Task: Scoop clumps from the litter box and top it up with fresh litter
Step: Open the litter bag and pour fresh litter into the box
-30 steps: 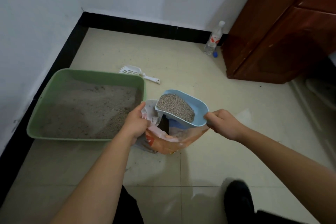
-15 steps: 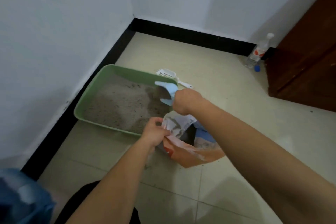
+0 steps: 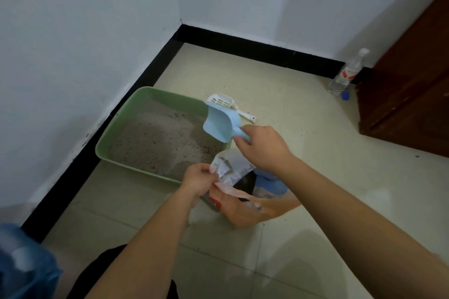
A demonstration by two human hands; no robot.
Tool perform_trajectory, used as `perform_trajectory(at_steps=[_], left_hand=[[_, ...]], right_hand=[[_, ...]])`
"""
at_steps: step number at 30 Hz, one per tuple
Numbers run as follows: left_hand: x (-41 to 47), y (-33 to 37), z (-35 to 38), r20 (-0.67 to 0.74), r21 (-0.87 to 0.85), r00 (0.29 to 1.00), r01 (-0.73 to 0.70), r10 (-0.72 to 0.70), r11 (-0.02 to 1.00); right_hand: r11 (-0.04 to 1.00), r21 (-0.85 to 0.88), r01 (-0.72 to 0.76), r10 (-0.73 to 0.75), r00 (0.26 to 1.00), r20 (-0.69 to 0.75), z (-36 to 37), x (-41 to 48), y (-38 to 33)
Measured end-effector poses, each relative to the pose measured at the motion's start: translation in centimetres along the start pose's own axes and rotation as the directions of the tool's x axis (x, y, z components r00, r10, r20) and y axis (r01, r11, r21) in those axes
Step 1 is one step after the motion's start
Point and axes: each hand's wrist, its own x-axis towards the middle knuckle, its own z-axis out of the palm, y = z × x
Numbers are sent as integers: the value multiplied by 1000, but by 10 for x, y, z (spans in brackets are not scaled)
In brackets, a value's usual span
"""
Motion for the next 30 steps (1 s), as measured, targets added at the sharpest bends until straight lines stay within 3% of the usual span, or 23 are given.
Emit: perform_trajectory(at_steps=[5, 8, 11, 13, 17, 20, 22, 23, 25, 27, 28, 30], left_hand=[[-3, 2, 5, -70, 138, 996, -36, 46, 990], [-8, 5, 15, -135, 238, 982, -101, 135, 966], [-10, 4, 23, -190, 280, 960, -147, 204, 949], [-12, 2, 27, -217, 288, 948, -165, 232, 943], [-18, 5, 33, -278, 310, 902, -242, 331, 919], [-22, 13, 38, -302, 301, 867, -308, 397, 902], [-24, 18, 39, -302, 317, 846, -346, 440, 883], [-25, 20, 40, -301, 325, 837, -361, 457, 874], [-26, 22, 40, -302, 333, 824, -380, 480, 863], [-26, 22, 41, -308, 344, 805, -402, 507, 848], [-25, 21, 41, -312, 357, 794, -411, 521, 839], [-24, 18, 42, -318, 381, 776, -422, 545, 823]], right_hand=[[927, 341, -156, 217, 965, -147, -5, -56, 41], [770, 568, -292, 455, 875, -167, 11, -74, 79], [558, 695, -453, 659, 751, -40, 43, -89, 117], [471, 687, -554, 735, 677, 41, 76, -108, 140], [436, 568, -698, 759, 625, 184, 139, -153, 177], [502, 328, -800, 746, 593, 305, 158, -167, 191], [522, 159, -838, 795, 546, 265, 156, -162, 190], [538, 194, -820, 797, 570, 198, 151, -155, 184], [530, 538, -655, 754, 655, 55, 130, -134, 164], [405, 824, -396, 731, 681, -32, 102, -114, 138], [403, 862, -306, 704, 705, -80, 90, -106, 128], [529, 818, -227, 586, 795, -159, 74, -100, 109]])
